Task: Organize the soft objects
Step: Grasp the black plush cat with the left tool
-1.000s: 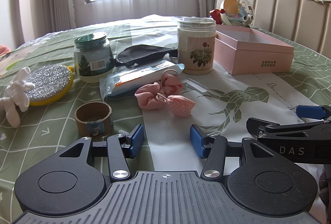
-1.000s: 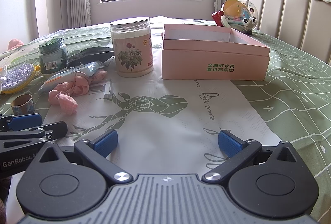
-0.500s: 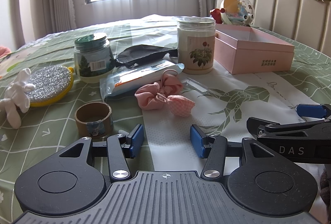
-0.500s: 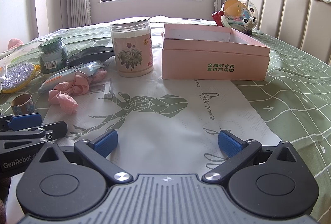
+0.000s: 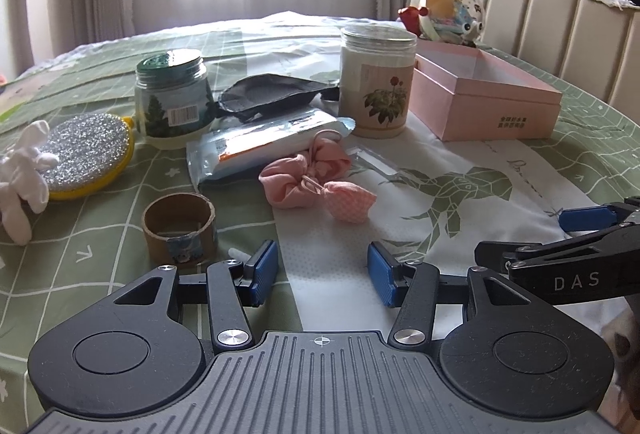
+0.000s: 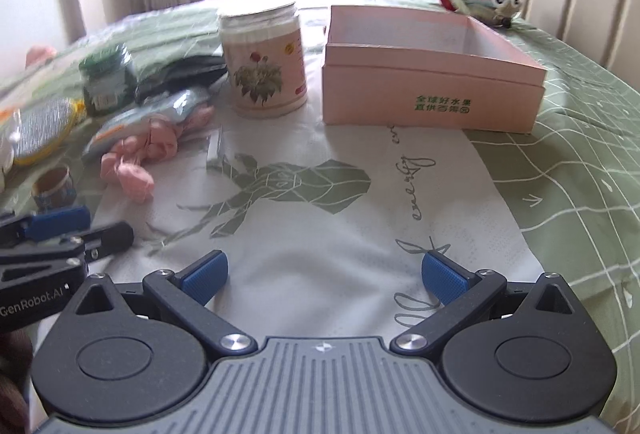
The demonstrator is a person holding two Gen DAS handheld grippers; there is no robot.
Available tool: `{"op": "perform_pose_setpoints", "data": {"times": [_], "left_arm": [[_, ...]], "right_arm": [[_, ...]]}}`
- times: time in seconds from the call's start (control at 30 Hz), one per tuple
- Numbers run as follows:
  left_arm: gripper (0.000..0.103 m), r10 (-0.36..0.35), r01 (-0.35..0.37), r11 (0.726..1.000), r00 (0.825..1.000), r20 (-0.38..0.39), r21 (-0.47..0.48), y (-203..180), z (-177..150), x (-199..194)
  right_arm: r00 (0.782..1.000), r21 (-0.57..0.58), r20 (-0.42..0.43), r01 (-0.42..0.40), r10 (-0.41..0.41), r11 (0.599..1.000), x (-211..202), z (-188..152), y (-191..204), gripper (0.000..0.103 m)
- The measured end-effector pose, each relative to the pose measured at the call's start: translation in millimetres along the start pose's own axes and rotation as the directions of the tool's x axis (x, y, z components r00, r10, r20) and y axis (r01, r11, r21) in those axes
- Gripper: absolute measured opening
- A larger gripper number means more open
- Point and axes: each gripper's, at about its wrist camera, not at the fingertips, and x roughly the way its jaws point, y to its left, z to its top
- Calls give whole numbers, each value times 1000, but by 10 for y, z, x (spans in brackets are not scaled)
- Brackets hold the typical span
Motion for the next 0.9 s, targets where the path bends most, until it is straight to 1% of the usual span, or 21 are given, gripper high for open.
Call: {"op": "perform_pose_setpoints", "data": {"times": [0.07,0.1,0.13,0.17,0.23,0.27,0.3,0.33,0.37,0.43,0.47,0.5,0.53,0.57,0.63,0.67,0.7,0.77,0.83,0.87,0.9], "left_arm": [[54,26,-26,999,1000,15,34,-71,-20,-33],[48,12,-13,999,1000,23,49,-77,-20,-59],[42,-30,29,998,999,18,50,-56,1,-88],[41,-84,84,996,996,4,35,-6,33,-111],[41,-193,193,981,981,-7,-25,160,120,-191],[41,-214,214,976,977,2,-46,250,165,-252],[41,-208,209,976,978,23,-55,360,224,-357],[41,-181,183,982,982,51,-50,473,279,-467],[41,-138,141,989,987,84,-40,604,334,-587],[42,-19,23,999,990,139,-27,916,433,-798],[42,52,-47,998,987,154,-32,1087,469,-885],[42,119,-113,993,980,161,-44,1256,491,-957],[42,187,-178,982,969,164,-65,1460,501,-1028],[42,238,-226,970,958,159,-89,1636,503,-1078],[41,316,-300,943,943,106,-148,2006,502,-1132],[41,325,-309,935,943,73,-174,2158,485,-1133],[41,315,-301,932,948,40,-203,2294,457,-1123],[41,268,-269,929,963,-36,-254,2519,375,-1064],[43,209,-233,931,971,-113,-280,2645,280,-978],[43,173,-199,938,978,-114,-285,2669,222,-975],[47,151,-171,947,984,-91,-272,2638,169,-996]], "right_arm": [[1000,-4,-13,1,-1,1000,5,8,4,103],[1000,-12,-22,4,-5,1000,9,13,11,103],[999,-23,-38,9,-10,1000,14,33,25,103],[998,-33,-56,11,-13,999,27,69,43,103],[997,-48,-78,-2,-2,999,37,132,69,103],[997,-63,-78,-9,4,998,42,172,106,103],[998,-77,-65,-16,11,997,25,203,151,101],[999,-89,-46,-20,16,996,-3,227,197,96],[1000,-99,-23,-21,19,995,-34,253,250,96],[999,-111,34,-29,33,993,-104,331,388,96],[997,-116,58,-35,41,993,-131,374,457,96],[996,-120,77,-40,50,992,-154,400,513,96],[993,-127,98,-48,60,991,-175,430,580,96],[990,-142,119,-55,72,988,-183,469,659,96],[985,-179,144,-69,96,981,-210,494,797,96],[983,-200,150,-75,106,977,-218,495,857,96],[981,-225,153,-80,116,971,-223,488,939,96],[979,-266,155,-90,134,960,-233,457,1050,96],[975,-297,157,-104,156,949,-255,413,1112,96],[974,-309,154,-114,168,944,-263,395,1129,96],[972,-320,148,-128,183,939,-275,376,1146,96]]}}
